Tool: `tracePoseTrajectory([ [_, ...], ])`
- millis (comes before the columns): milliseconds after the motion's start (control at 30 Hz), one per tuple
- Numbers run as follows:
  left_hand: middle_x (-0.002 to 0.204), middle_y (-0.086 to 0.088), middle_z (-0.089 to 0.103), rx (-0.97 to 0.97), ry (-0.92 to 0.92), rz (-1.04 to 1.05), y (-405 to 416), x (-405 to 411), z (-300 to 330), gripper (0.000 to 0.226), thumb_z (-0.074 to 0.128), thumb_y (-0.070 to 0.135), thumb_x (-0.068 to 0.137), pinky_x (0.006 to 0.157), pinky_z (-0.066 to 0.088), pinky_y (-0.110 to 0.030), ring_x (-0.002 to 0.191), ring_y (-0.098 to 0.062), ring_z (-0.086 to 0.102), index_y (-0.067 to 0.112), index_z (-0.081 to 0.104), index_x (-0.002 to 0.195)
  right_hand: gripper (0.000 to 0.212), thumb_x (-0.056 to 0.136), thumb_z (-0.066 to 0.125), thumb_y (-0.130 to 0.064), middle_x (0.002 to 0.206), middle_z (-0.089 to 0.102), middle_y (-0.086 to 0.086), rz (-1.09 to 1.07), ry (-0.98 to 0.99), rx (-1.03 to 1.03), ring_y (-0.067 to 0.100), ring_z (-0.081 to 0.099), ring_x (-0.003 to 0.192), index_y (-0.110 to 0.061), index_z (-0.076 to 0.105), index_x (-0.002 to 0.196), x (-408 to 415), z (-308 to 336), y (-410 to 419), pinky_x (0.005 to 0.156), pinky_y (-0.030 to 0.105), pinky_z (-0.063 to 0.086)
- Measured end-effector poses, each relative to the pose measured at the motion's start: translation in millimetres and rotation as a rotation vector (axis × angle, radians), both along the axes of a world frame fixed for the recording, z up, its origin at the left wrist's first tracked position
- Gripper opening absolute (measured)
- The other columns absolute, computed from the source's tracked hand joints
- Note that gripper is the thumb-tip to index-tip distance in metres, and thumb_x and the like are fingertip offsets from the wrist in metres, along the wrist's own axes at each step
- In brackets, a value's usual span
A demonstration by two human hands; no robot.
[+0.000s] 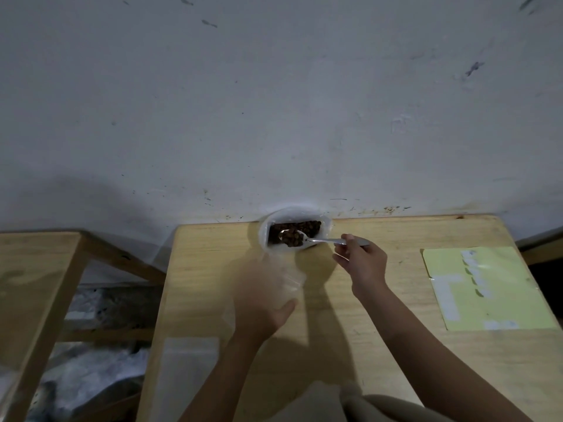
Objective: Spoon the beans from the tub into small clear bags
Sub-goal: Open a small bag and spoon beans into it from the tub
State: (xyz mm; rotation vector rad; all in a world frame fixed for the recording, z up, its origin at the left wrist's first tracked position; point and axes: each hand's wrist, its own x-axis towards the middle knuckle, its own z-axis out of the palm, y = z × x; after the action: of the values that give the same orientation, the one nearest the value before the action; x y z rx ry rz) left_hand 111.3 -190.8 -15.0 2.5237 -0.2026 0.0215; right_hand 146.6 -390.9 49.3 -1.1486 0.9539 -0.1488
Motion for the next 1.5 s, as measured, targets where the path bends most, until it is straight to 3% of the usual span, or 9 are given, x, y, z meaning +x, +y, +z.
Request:
tracePoseTrajectory([
  [200,0.136,-0.012,0.036,-0.021,0.019,0.003,-4,5,3,0.105,0.062,0.067,0.06,0.098,0.032,-0.036,0.124,-0.026,0.036,0.02,0.03,0.148,0.016,0.091,0.058,-0.009,0.068,0.063,0.008,0.148,-0.117,-0.163,0.009,0.063,0.059,-0.011,0.068,0.08,-22,16,-9,0.06,0.025,0.058],
  [333,0.135,-0.011,0.036,-0.058,0.011,0.01,-9,5,4,0.103,0.064,0.065,0.06,0.099,0.036,-0.04,0.122,-0.026,0.037,0.024,0.03,0.148,0.014,0.091,0.059,-0.009,0.069,0.065,0.01,0.283,-0.211,-0.323,0.014,0.064,0.065,-0.013,0.069,0.081,-30,21,-7,0.066,0.029,0.058],
  [667,0.129,-0.018,0.043,-0.096,-0.036,0.024,-1,2,4,0.103,0.071,0.06,0.06,0.094,0.044,-0.046,0.117,-0.032,0.046,0.018,0.03,0.145,0.015,0.091,0.06,-0.016,0.071,0.07,-0.002,0.247,-0.192,-0.485,0.01,0.069,0.068,-0.022,0.069,0.081,0,7,9,0.072,0.035,0.056],
  [733,0.128,-0.02,0.044,-0.064,-0.052,0.026,2,3,1,0.104,0.072,0.059,0.06,0.092,0.046,-0.047,0.117,-0.033,0.047,0.015,0.03,0.144,0.015,0.091,0.059,-0.018,0.07,0.069,-0.001,0.283,-0.162,-0.556,0.016,0.069,0.071,-0.019,0.071,0.082,8,-2,15,0.07,0.031,0.054],
  [867,0.13,-0.018,0.043,-0.018,-0.004,0.036,6,7,1,0.106,0.071,0.06,0.059,0.09,0.047,-0.049,0.116,-0.033,0.046,0.017,0.028,0.145,0.025,0.092,0.056,-0.02,0.065,0.067,0.006,0.318,-0.092,-0.652,0.019,0.061,0.064,-0.008,0.071,0.076,20,-14,30,0.055,0.007,0.038],
  [967,0.13,-0.017,0.043,0.003,0.021,0.047,5,8,0,0.106,0.067,0.063,0.058,0.091,0.047,-0.048,0.117,-0.033,0.046,0.017,0.028,0.146,0.024,0.092,0.056,-0.02,0.06,0.064,0.005,0.315,-0.028,-0.597,0.019,0.059,0.061,-0.01,0.071,0.076,28,-21,38,0.056,0.009,0.042],
  [1100,0.132,-0.017,0.041,0.015,0.05,0.058,5,9,-1,0.107,0.065,0.065,0.057,0.093,0.044,-0.046,0.118,-0.033,0.045,0.017,0.031,0.146,0.024,0.089,0.06,-0.021,0.06,0.064,0.005,0.222,0.08,-0.412,0.028,0.064,0.064,-0.02,0.068,0.066,36,-29,41,0.068,0.038,0.056],
  [1233,0.131,-0.017,0.042,0.026,0.049,0.055,5,10,-3,0.106,0.065,0.065,0.057,0.094,0.043,-0.045,0.117,-0.033,0.046,0.016,0.032,0.146,0.021,0.09,0.061,-0.019,0.067,0.067,0.011,0.128,0.125,-0.245,0.02,0.052,0.048,-0.01,0.069,0.073,34,-26,36,0.051,0.031,0.048],
  [1500,0.129,-0.019,0.044,0.026,0.029,0.033,6,5,-1,0.107,0.068,0.065,0.058,0.092,0.045,-0.045,0.115,-0.034,0.047,0.017,0.031,0.145,0.012,0.09,0.06,-0.015,0.083,0.064,0.014,0.058,0.079,-0.064,0.014,0.048,0.056,-0.012,0.067,0.081,14,-17,13,0.052,0.029,0.047],
])
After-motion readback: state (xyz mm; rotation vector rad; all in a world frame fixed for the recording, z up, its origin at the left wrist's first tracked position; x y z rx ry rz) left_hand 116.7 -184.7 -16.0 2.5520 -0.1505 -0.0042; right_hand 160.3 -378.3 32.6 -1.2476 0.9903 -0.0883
